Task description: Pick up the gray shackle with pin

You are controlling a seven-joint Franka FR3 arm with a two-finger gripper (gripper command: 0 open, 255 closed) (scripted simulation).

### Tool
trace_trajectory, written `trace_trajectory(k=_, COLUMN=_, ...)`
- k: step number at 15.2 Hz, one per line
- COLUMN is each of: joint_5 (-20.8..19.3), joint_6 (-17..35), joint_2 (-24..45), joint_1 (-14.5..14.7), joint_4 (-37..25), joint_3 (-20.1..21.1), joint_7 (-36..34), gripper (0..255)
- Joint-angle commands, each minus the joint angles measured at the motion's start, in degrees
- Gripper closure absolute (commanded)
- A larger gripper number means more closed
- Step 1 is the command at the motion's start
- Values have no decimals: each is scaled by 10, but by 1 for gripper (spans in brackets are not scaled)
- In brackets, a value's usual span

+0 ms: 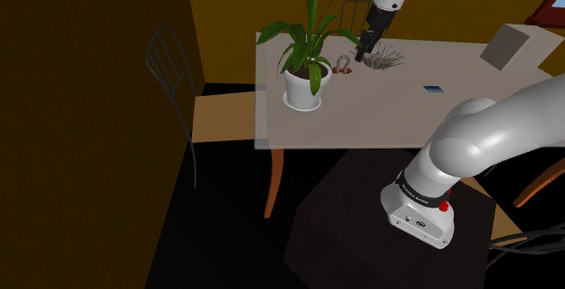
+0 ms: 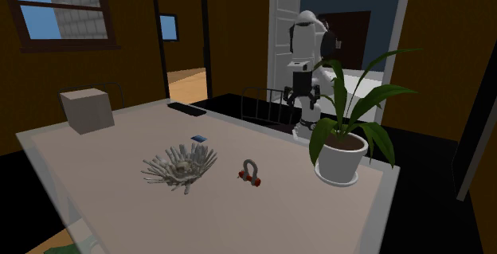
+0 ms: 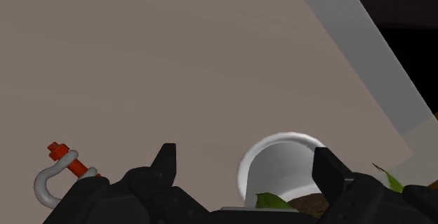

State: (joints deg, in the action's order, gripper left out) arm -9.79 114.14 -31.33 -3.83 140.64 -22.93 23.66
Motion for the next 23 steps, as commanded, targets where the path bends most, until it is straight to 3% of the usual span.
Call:
trace_trajectory(k=1, joint_5=2, joint_6=29, joint_2=37, joint_1=3, joint_4=-12, joint_3=-28, joint_7=35, gripper=0)
trace_trajectory(k=8, joint_5=60, joint_6=109, joint_2=187, joint_1=27, joint_4=-76, joint_3=-125, joint_7=178, gripper=0)
trace_trajectory(k=14, joint_5=193, joint_6=142, joint_2=351, joint_1=29, joint_4=-166, joint_3=-179, joint_7=340, gripper=0)
trace_trajectory(k=19, joint_5=310, joint_6=133, joint_2=491, joint_1=-27, joint_4=-267, joint_3=-162, joint_7=460, gripper=0)
trace_trajectory(k=23, joint_5=369, joint_6=113, joint_2=592, joint_1=-90, joint_4=-364, joint_3=-129, joint_7=520, gripper=0)
